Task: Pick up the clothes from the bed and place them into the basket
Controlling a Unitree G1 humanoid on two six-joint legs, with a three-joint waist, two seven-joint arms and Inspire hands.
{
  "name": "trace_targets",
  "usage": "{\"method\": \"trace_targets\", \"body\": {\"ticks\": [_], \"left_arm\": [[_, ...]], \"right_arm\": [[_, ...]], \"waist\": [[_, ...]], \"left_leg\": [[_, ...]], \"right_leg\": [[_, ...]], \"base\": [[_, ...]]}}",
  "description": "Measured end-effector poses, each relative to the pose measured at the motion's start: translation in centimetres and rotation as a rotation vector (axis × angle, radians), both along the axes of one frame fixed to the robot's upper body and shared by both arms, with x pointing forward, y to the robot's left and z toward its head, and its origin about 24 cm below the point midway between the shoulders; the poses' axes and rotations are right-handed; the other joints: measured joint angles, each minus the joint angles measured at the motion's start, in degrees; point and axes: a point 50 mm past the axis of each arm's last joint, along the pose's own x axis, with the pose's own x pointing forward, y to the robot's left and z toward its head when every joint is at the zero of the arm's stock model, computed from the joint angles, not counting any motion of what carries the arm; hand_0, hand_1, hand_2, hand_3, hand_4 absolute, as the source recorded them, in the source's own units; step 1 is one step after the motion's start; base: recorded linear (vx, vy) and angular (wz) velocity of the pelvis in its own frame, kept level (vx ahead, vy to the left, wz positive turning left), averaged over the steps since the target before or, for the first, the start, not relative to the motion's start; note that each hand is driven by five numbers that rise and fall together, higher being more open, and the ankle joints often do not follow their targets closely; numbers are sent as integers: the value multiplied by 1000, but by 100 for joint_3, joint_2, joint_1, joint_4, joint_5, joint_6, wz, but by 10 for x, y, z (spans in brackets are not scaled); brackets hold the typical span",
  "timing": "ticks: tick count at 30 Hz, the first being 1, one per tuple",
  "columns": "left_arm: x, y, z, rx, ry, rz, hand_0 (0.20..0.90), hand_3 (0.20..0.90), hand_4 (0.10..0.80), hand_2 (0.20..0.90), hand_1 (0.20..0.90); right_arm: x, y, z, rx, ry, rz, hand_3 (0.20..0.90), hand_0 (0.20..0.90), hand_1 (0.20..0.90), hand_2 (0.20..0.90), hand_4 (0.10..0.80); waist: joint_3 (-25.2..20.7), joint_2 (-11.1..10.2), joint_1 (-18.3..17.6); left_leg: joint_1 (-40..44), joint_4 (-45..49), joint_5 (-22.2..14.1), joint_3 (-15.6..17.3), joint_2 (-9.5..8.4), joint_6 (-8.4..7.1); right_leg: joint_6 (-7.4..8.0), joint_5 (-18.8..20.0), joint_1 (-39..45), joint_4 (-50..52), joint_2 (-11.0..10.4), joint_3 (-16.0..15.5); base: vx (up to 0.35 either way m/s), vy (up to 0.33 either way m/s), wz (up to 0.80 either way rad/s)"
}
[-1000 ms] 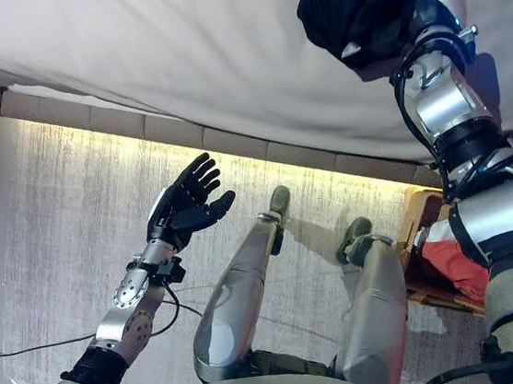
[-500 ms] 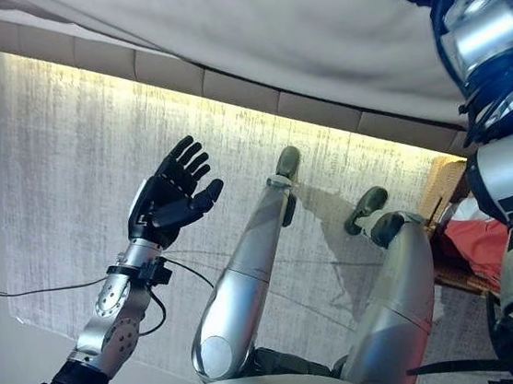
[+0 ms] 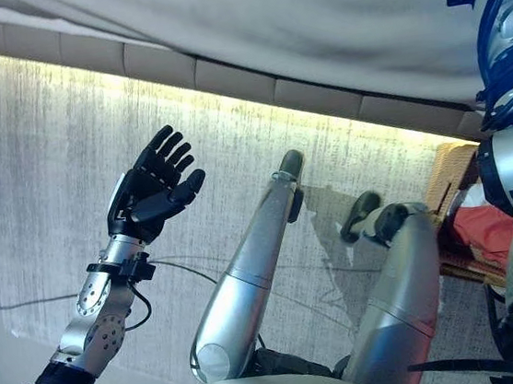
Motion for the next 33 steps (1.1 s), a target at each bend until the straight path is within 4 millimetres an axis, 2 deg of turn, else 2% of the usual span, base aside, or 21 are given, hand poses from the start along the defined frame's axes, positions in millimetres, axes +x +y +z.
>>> {"method": "trace_targets", "body": {"ticks": [2, 7, 11, 14, 17, 20, 23, 25, 27, 30, 33], "left_arm": [[-3, 2, -4, -7, 17, 5, 900, 900, 800, 900, 900], [-5, 2, -7, -1, 21, -17, 900, 900, 800, 900, 900], [-5, 1, -7, 1, 17, -34, 900, 900, 800, 900, 900], [-5, 1, -7, 4, 18, -34, 900, 900, 800, 900, 900], [-4, 3, -11, 10, 33, -31, 900, 900, 800, 900, 900], [-1, 5, -14, 17, 51, -17, 900, 900, 800, 900, 900], [2, 2, -12, 30, 47, -27, 900, 900, 800, 900, 900], [5, -1, -11, 38, 43, -36, 900, 900, 800, 900, 900], [8, -3, -10, 47, 46, -45, 900, 900, 800, 900, 900], [11, -2, -15, 50, 69, -35, 900, 900, 800, 900, 900], [11, 1, -21, 53, 103, -19, 900, 900, 800, 900, 900]], "right_arm": [[1, -2, -8, 13, 19, -1, 200, 300, 300, 300, 100], [3, -5, -23, 12, 58, -5, 200, 300, 300, 300, 100], [5, -12, -49, 13, 126, -23, 200, 300, 300, 300, 100], [5, -15, -60, 15, 153, -29, 200, 300, 300, 300, 100], [4, -17, -74, 25, 167, -16, 200, 300, 300, 300, 100], [2, -18, -91, 41, 174, 24, 200, 300, 300, 300, 100], [-3, -23, -90, 47, 156, 40, 200, 300, 300, 300, 100], [-6, -26, -85, 50, 139, 41, 200, 300, 300, 300, 100], [-9, -32, -80, 51, 124, 35, 200, 300, 300, 300, 100], [-14, -36, -75, 54, 104, 42, 200, 300, 300, 300, 100], [-16, -39, -76, 78, 92, 66, 200, 300, 300, 300, 100]], "waist": [[0, 1, 25], [0, 0, 51], [0, 0, -2], [3, -6, -71], [9, -14, -114], [22, -38, -223], [24, -71, -363], [23, -98, -399], [9, -148, -442], [4, -192, -540], [-84, -366, -635]], "left_leg": [[125, -16, 22, -46, -7, -31], [598, -127, 116, 29, 73, 30], [1323, -477, 220, 159, 81, 34], [1782, -716, 220, 227, 97, 38], [2352, -1066, 237, 301, 145, 69], [3212, -1655, 322, 389, 171, 166], [3815, -2126, 390, 402, 205, 219], [4153, -2431, 455, 451, 299, 229], [4474, -2819, 640, 493, 339, 215], [5018, -3381, 806, 546, 380, 209], [5583, -3954, 884, 644, 470, 181]], "right_leg": [[0, 0, 174, 1, 30, -40], [-30, 19, 680, -192, 26, -50], [14, 48, 1408, -599, 16, -12], [78, 87, 1854, -889, 8, 18], [216, 197, 2394, -1300, 40, 25], [349, 366, 3201, -1900, 74, 31], [399, 538, 3768, -2406, 132, 30], [419, 694, 4078, -2783, 229, 36], [401, 937, 4318, -3131, 253, -6], [472, 1116, 4811, -3682, 323, -38], [519, 1252, 5321, -4263, 441, -5]], "base": [[7, -14, -3], [34, -8, -2], [42, 20, -5], [52, 26, -7], [63, 24, -12], [115, 18, -18], [95, -1, -14], [-12, 11, -22], [10, 12, -23], [110, 0, -19], [148, -8, -20]]}}
